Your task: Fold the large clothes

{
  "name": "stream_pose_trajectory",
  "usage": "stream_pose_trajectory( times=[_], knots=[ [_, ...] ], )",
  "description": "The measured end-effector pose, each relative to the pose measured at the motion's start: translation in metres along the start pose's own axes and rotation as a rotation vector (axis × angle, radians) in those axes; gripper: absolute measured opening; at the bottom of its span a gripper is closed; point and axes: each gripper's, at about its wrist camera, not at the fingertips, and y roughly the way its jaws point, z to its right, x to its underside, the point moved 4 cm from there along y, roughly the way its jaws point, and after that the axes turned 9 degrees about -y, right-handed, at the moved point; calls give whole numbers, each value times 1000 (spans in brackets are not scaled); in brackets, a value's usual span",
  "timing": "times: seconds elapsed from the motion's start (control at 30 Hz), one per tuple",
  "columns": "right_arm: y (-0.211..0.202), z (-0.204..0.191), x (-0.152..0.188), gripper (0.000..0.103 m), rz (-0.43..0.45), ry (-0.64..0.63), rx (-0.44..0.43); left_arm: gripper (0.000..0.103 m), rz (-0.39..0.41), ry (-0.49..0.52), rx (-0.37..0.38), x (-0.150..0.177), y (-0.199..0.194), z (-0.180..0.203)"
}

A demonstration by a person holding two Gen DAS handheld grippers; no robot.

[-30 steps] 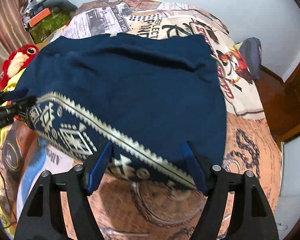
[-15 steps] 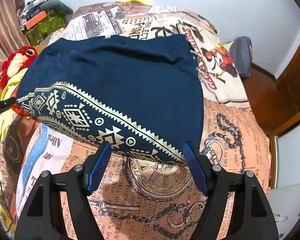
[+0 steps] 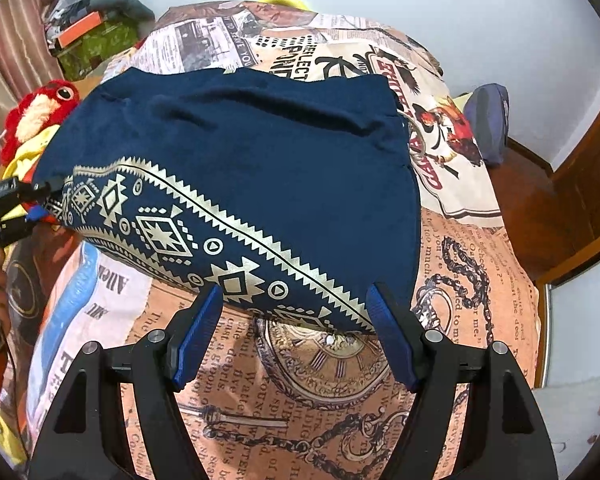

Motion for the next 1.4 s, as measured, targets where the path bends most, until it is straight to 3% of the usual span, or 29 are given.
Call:
stream_pose_trajectory(
  times=[0.07,0.17,0.3,0.4,0.5,0.57,0.7,0.73,0.87,1.03,1.23,1.4],
  knots=[
    [2,0,1,71,-7,-11,15,17,40,60,-25,2,-7,10],
    [4,0,2,71,-10,-16,22,12,135,203,-92,7,-22,32],
    [5,-1,2,71,-5,-3,5,11,199,249,-86,6,-33,48],
    [4,-3,0,71,1,-8,4,11,156,150,-61,-3,-23,36],
    [1,-6,-3,71,9,-21,6,23,89,68,-24,-12,-3,24],
    [0,-8,-4,71,9,-30,9,30,55,39,-15,-16,9,20],
    [-3,-11,-7,71,10,-42,22,31,49,20,-17,-24,21,19],
    [-3,-11,-8,71,9,-45,25,30,64,34,-29,-25,21,22],
    [-10,-17,-19,71,15,-51,28,10,113,111,-54,-24,7,40],
    [-28,-28,-47,71,63,-56,8,6,189,167,42,-20,-42,67],
    [-30,-65,-92,71,114,-101,-43,4,374,341,-70,-12,-90,99],
    [17,-103,-100,71,10,-131,-114,4,389,307,-39,-18,-112,93]
  ],
)
